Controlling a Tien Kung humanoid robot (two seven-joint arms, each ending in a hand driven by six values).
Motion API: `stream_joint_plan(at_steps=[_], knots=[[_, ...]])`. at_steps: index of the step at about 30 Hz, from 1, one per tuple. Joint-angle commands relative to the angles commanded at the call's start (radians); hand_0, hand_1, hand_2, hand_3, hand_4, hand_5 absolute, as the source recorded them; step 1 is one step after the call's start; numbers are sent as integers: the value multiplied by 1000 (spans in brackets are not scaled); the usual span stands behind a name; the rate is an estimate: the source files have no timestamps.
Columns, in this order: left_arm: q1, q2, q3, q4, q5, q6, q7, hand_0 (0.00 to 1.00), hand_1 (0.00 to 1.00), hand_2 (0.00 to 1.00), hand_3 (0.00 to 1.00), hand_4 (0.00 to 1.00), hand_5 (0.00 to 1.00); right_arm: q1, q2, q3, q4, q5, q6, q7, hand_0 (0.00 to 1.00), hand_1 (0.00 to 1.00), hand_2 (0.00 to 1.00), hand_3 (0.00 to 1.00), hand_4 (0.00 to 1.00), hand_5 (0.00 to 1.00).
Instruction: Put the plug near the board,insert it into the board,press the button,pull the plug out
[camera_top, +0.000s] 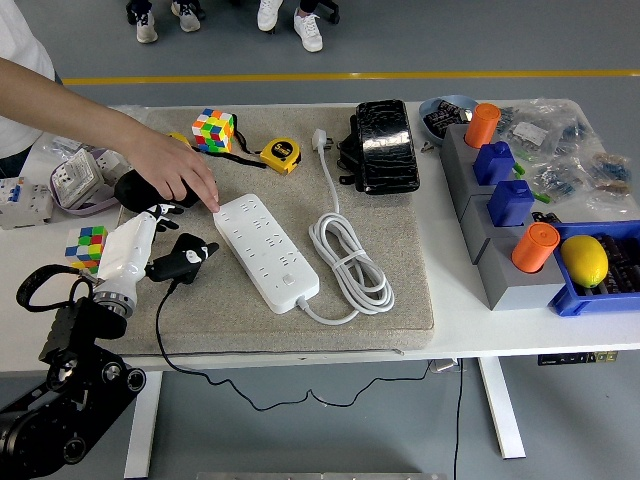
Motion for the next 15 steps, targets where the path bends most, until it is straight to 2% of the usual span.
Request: stream_joint_plan(at_steps=[11, 12, 15], knots=[[-7, -9, 19, 24, 129, -38, 102, 648, 699, 666, 781, 998, 627, 1, 0, 17, 2, -12, -6, 10, 552, 612, 567, 512, 860, 414], [-9, -10, 20, 28, 136, -37, 104, 588, 631, 577, 750, 998, 603, 1, 0, 22, 3, -16, -7, 12, 551, 611, 566, 510, 859, 412], [-14, -15, 23, 45, 154, -36, 117, 588, 631, 577, 750, 998, 603, 1, 0, 27, 4, -21, -10, 17, 551, 611, 566, 510, 859, 412]])
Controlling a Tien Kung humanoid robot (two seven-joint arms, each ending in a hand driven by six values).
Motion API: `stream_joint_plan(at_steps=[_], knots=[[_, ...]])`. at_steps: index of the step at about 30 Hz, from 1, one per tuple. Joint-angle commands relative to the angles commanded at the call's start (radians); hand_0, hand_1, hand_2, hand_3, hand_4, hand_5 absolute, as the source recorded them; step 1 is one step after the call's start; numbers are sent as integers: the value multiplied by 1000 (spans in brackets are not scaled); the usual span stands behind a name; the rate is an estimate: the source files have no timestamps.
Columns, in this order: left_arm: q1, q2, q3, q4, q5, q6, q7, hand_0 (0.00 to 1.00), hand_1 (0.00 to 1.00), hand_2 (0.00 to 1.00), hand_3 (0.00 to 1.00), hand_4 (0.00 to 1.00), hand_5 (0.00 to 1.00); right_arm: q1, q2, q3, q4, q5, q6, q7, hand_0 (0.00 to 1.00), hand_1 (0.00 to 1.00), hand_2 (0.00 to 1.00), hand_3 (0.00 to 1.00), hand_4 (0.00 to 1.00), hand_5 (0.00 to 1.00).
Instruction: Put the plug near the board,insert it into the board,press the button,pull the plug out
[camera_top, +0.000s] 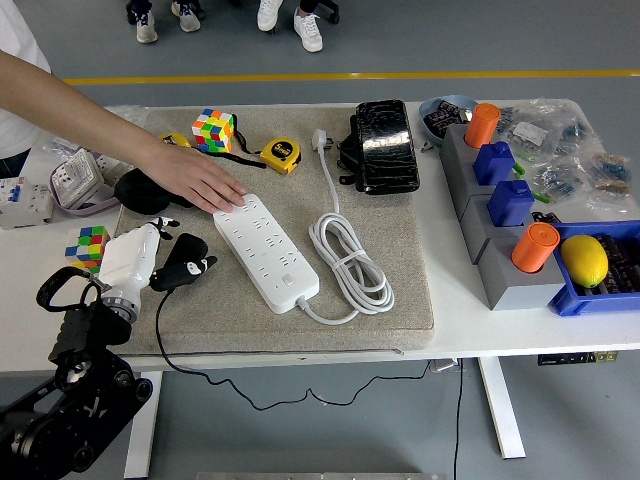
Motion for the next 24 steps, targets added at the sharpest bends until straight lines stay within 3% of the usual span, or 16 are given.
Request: stream_joint_plan(at_steps=[2, 3, 8, 9, 14, 15, 20, 21, 24], knots=[[-3, -3, 2, 11, 8, 2, 10, 588, 631, 577, 750, 998, 603, 0, 0, 6, 1, -5, -1, 2, 551, 611, 566, 510, 859, 412], [-4, -4, 2, 13, 10, 2, 12, 466, 541, 491, 697, 998, 512, 0, 0, 8, 1, -7, -2, 3, 552, 607, 564, 511, 858, 411], [-8, -7, 3, 22, 1, 11, 11, 466, 541, 491, 697, 998, 512, 0, 1, 10, 2, -9, -5, 8, 552, 607, 564, 511, 858, 411], [-9, -7, 4, 22, -3, 15, 8, 291, 320, 334, 545, 998, 340, 0, 1, 11, 2, -9, -5, 9, 552, 606, 561, 512, 858, 410], [-15, -7, 9, 25, -17, 31, -7, 291, 320, 334, 545, 998, 340, 0, 1, 9, 2, -7, -8, 12, 552, 606, 561, 512, 858, 410], [-15, -7, 11, 28, -19, 32, -9, 230, 269, 334, 513, 962, 220, 0, 1, 12, 2, -9, -8, 13, 552, 606, 562, 513, 858, 411], [-16, -6, 12, 34, -27, 39, -22, 230, 269, 334, 513, 962, 220, 0, 2, 14, 2, -11, -10, 17, 552, 606, 562, 513, 858, 411], [-16, -6, 12, 34, -27, 43, -27, 198, 253, 310, 527, 780, 44, 0, 2, 14, 2, -11, -11, 18, 548, 604, 560, 509, 857, 409], [-15, -4, 11, 31, -34, 59, -46, 198, 253, 310, 527, 780, 44, -1, 3, 17, 2, -12, -15, 25, 548, 604, 560, 509, 857, 409]])
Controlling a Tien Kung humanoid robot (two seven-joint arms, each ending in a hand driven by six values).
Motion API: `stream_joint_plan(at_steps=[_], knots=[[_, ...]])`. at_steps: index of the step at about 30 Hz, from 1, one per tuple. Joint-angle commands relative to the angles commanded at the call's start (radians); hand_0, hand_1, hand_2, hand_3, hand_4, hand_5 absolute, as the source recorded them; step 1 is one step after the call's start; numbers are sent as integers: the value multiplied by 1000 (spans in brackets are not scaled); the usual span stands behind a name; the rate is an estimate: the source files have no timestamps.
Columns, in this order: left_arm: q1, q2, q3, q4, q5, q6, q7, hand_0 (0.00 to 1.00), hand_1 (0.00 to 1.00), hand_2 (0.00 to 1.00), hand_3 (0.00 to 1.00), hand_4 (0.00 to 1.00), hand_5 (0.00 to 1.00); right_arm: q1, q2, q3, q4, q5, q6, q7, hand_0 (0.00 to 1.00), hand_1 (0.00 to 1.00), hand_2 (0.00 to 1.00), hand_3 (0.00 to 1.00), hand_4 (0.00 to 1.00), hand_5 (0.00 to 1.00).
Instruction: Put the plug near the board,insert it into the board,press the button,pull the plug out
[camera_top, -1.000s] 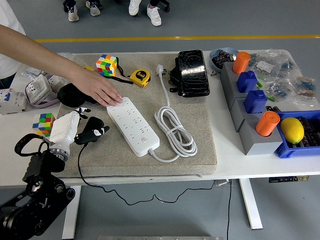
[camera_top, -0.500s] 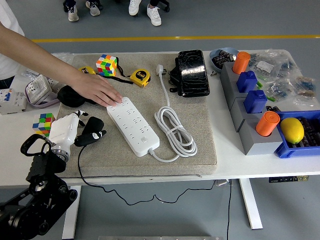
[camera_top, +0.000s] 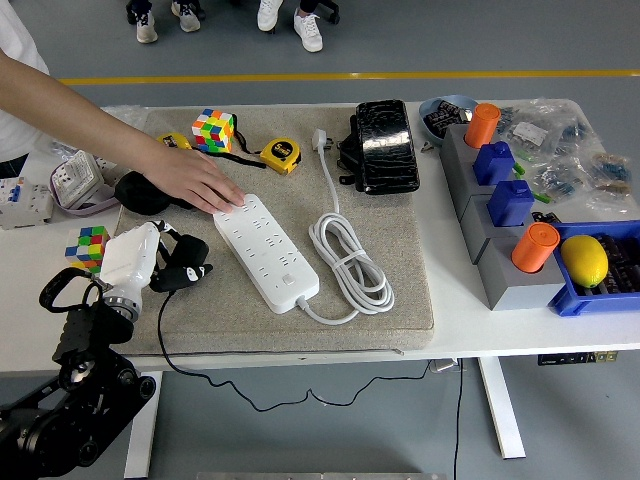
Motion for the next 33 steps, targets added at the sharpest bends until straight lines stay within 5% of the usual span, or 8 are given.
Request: stream_joint_plan(at_steps=[10, 17, 23, 27, 33], knots=[[-6, 29, 8, -32, -81, 33, -130, 174, 236, 277, 530, 695, 2, 1, -2, -6, 0, 4, -5, 7, 550, 601, 555, 507, 845, 403], [-12, 72, 31, -44, -287, 16, -332, 168, 236, 277, 527, 690, 2, 4, -5, -13, 0, 6, -6, 10, 550, 601, 554, 505, 840, 400], [-38, 103, 71, -4, -448, -55, -536, 174, 240, 277, 524, 685, 2, 6, -8, -13, 1, 3, -7, 13, 548, 601, 553, 505, 840, 397], [-63, 113, 96, 21, -458, -76, -612, 183, 249, 279, 526, 680, 2, 6, -8, -10, 2, 1, -8, 14, 549, 601, 552, 505, 837, 391], [-110, 110, 132, 55, -362, -62, -653, 183, 249, 279, 526, 680, 2, 3, -9, -12, 2, 3, -10, 16, 549, 601, 552, 505, 837, 391]])
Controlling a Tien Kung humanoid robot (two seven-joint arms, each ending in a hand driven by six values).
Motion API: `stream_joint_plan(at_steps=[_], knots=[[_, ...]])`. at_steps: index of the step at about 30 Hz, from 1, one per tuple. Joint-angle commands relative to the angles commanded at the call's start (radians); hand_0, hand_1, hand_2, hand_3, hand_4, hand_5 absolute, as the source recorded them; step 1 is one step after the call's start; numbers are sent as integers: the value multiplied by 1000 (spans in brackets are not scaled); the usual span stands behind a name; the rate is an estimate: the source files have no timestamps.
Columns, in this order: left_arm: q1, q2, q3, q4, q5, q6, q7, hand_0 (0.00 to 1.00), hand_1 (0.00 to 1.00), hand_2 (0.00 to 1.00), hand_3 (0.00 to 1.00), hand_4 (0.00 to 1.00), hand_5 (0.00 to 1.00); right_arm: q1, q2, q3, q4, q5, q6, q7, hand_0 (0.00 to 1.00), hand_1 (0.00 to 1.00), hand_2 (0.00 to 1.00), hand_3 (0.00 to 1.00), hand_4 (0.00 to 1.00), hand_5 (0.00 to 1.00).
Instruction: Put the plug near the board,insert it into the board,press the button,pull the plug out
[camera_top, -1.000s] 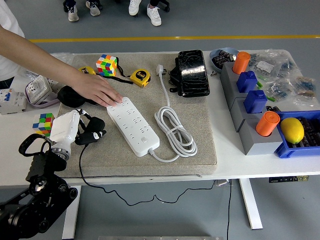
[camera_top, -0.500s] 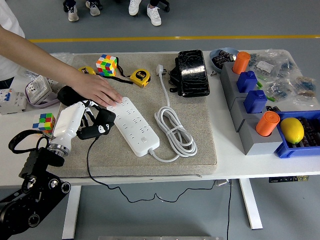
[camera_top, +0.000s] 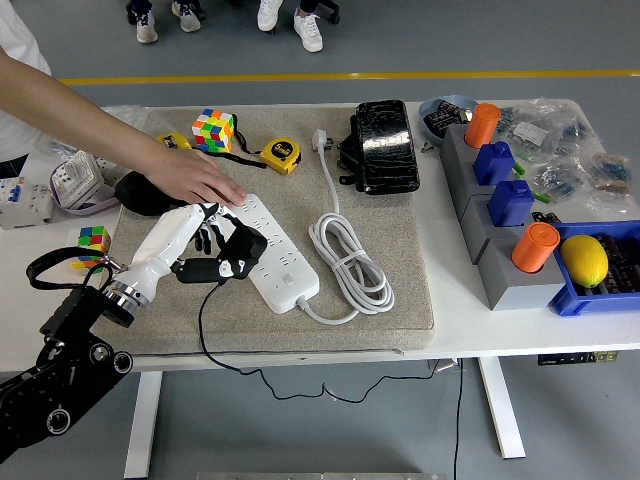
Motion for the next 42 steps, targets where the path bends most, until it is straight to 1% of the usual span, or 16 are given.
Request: stream_joint_plan(at_steps=[4, 11, 17, 32, 42], knots=[[-25, -9, 10, 36, 52, 17, -7, 197, 260, 287, 529, 687, 2, -2, 1, 6, 1, -4, -1, 2, 550, 600, 551, 505, 833, 385], [-51, -20, 9, 98, 78, 22, -6, 202, 264, 290, 530, 691, 2, -4, 3, 21, 4, -16, -1, 3, 551, 600, 549, 505, 830, 382], [-61, -19, 7, 136, 77, 18, -16, 201, 268, 290, 530, 697, 2, -4, 3, 38, 6, -27, -2, 4, 551, 600, 549, 506, 829, 381], [-65, -17, 16, 171, 69, 16, -31, 206, 273, 294, 529, 706, 2, -4, 4, 68, 11, -55, -5, 9, 552, 599, 548, 506, 829, 379], [-75, -21, 26, 187, 89, 18, -27, 209, 278, 304, 531, 710, 7, -4, 4, 75, 13, -61, -6, 11, 552, 598, 547, 506, 828, 379]])
